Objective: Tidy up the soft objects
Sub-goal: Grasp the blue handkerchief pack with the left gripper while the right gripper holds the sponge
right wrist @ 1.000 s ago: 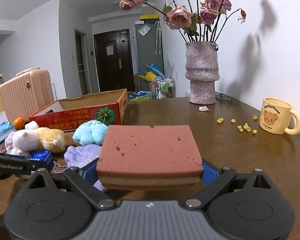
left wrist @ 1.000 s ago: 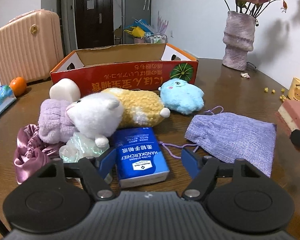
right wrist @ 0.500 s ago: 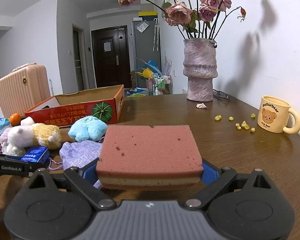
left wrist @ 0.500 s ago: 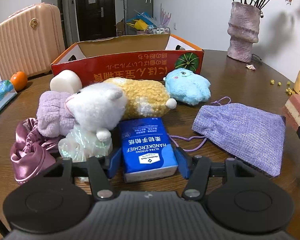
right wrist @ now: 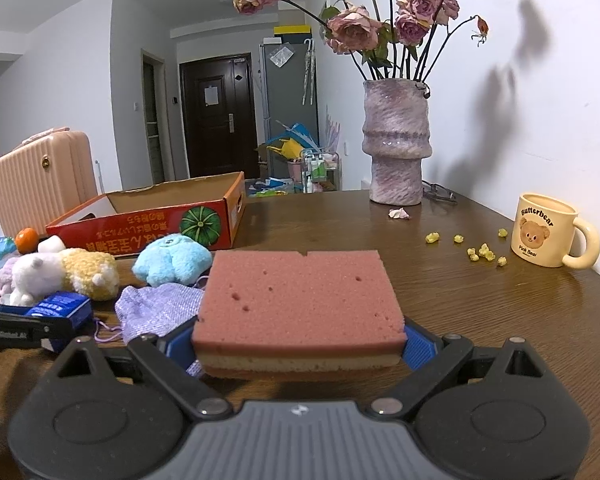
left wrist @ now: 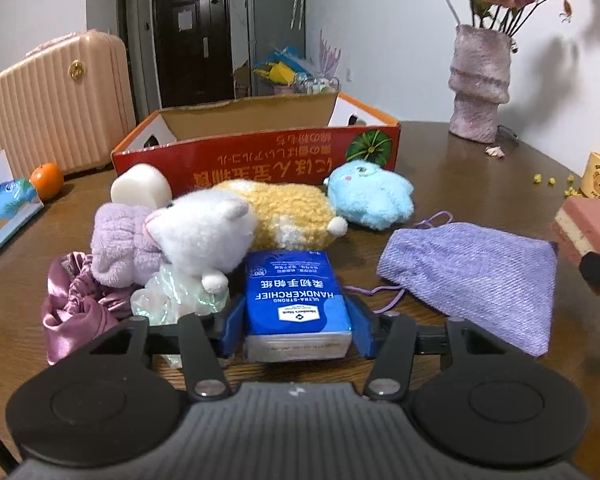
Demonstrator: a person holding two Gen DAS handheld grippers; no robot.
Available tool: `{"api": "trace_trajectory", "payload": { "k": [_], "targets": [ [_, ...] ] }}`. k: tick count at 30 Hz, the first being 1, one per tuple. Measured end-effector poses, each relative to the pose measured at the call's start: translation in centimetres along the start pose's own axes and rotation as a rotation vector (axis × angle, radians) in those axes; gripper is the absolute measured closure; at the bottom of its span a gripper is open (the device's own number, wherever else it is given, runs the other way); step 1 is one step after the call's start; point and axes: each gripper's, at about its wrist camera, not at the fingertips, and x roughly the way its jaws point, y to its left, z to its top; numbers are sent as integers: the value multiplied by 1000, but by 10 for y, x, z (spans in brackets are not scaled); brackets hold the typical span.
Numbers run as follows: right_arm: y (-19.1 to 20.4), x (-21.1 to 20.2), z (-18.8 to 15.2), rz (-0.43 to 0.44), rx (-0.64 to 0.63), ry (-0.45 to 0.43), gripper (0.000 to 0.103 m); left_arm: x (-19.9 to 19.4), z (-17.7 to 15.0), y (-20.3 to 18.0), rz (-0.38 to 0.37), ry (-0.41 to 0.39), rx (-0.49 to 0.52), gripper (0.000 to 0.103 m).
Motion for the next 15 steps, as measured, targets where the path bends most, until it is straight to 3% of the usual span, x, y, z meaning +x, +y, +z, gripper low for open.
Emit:
{"api": "trace_trajectory", "payload": {
  "k": [15],
  "targets": [
    [5, -9, 2, 10, -22, -58, 5, -61, -11, -8, -62, -141, 20, 49]
  ]
}}
